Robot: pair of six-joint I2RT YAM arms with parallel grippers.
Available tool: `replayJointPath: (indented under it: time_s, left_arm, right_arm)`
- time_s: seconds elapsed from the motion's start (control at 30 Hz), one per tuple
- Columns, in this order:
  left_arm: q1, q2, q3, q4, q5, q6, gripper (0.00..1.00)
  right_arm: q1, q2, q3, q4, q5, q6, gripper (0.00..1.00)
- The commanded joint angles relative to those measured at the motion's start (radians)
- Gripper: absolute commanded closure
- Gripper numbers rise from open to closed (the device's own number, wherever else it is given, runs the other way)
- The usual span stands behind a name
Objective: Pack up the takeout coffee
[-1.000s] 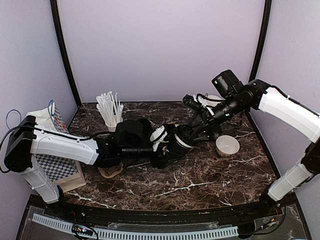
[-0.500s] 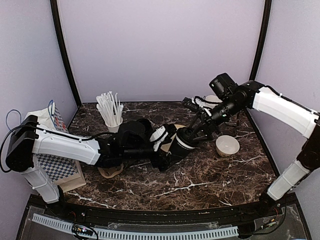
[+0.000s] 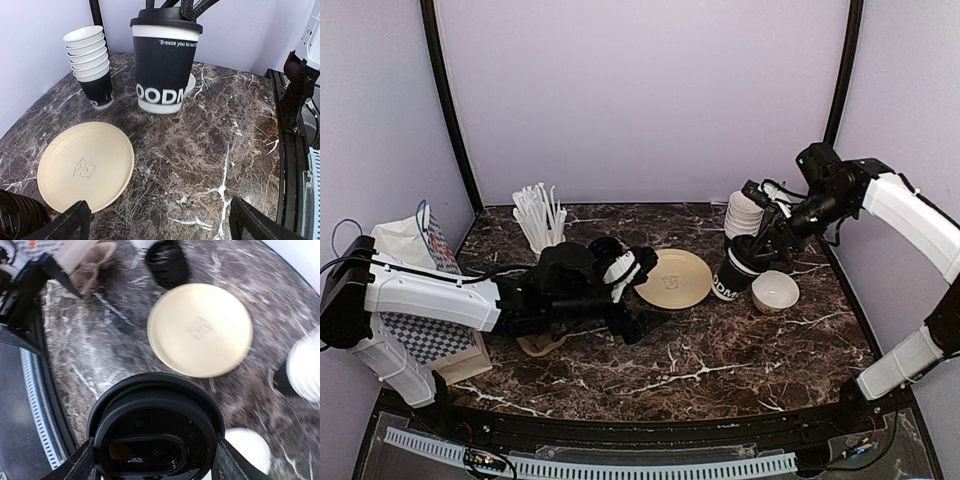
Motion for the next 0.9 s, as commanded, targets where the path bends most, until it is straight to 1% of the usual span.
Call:
replayJointPath:
  time_s: [0.0,0.1,0.23,0.33,0.4,0.57,0.73,0.87]
  left_arm:
    - [0.003,-0.042,-0.022,-0.009,-0.016,0.010,0.01]
    - [0.004,-0.044,-0.025,0.002,-0.022,0.002,0.01]
    - [0.003,-0.043,-0.003,-0.027,-0.041,-0.018,0.01]
    - [0.004,-0.051,0.006,-0.037,-0.102,-0.035,0.01]
    - [0.003,-0.066,-0.008,-0.012,-0.124,-0.040,0.01]
    - [0.004,-0.113,-0.069,0.065,-0.112,-0.045,0.01]
    - [0.003,-0.114,-0.043,0.006,-0.088,-0.044,0.04]
    - [0.003,-0.119,-0.053,0.013,-0.077,-0.041,0.06]
  right_arm:
    - [-0.125,-0.057,0.000,-0.076,0.099,-0.035,0.29]
    - [-0.248,-0.055,0.032,-0.107,0.157,-0.065,0.29]
    - [-0.398,-0.013,0.095,-0.118,0.230,-0.068,0.29]
    - [-0.484,0.038,0.126,-0.109,0.288,-0.054,0.29]
    - [-0.523,0.071,0.131,-0.088,0.331,-0.042,0.29]
    - [-0.562,0.152,0.113,-0.026,0.418,-0.016,0.30]
    - [-0.567,0.229,0.117,-0.014,0.434,0.006,0.29]
    - [-0.567,0.268,0.098,0.002,0.417,0.017,0.29]
